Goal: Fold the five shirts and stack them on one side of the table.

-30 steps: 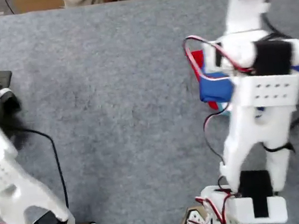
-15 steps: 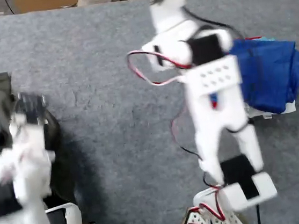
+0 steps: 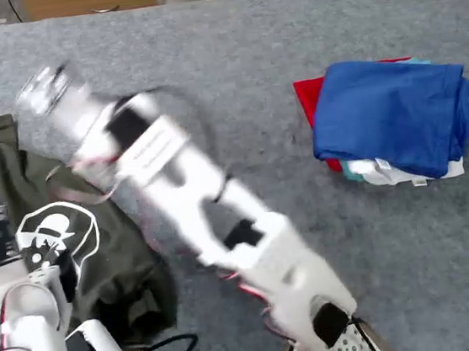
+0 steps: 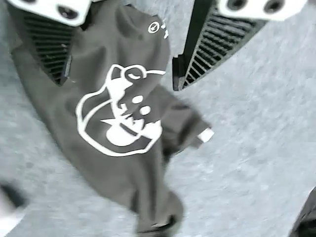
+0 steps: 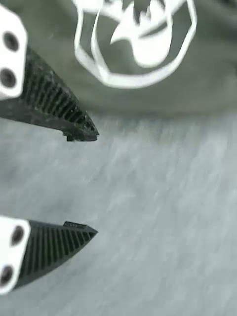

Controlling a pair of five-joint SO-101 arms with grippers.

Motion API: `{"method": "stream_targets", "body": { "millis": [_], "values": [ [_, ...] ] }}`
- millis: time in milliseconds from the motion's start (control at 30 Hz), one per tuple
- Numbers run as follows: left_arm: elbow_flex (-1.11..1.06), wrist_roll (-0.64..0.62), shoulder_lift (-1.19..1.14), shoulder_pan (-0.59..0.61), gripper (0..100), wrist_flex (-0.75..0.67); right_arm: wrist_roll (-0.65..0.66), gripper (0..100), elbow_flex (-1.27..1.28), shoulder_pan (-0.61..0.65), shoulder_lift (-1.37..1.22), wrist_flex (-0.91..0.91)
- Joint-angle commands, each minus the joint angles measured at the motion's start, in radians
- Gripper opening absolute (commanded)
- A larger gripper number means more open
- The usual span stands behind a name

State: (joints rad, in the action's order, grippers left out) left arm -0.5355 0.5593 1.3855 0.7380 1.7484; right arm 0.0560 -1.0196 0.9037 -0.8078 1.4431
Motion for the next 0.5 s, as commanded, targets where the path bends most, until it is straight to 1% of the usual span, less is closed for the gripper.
{"method": "stream_targets", "body": {
  "millis": [0,133,233,300,400,467],
  "values": [
    [0.032,-0.012,0.001,0.184,32,-0.006,0.005,27.1,-0.262,0.108,-0.165,0.029],
    [0.0,-0.012,0.001,0.41,32,-0.058,0.009,27.1,-0.432,0.148,-0.311,0.103],
    [-0.011,-0.012,0.001,0.519,32,-0.054,0.009,27.0,-0.499,0.168,-0.374,0.107],
    [0.0,-0.012,0.007,0.555,32,-0.037,0.011,27.0,-0.504,0.194,-0.39,0.109],
    [0.017,-0.012,0.01,0.562,32,-0.014,0.011,27.0,-0.503,0.234,-0.397,0.11],
    [0.035,-0.012,0.01,0.562,32,-0.006,0.011,23.9,-0.495,0.26,-0.394,0.112]
  ]
}}
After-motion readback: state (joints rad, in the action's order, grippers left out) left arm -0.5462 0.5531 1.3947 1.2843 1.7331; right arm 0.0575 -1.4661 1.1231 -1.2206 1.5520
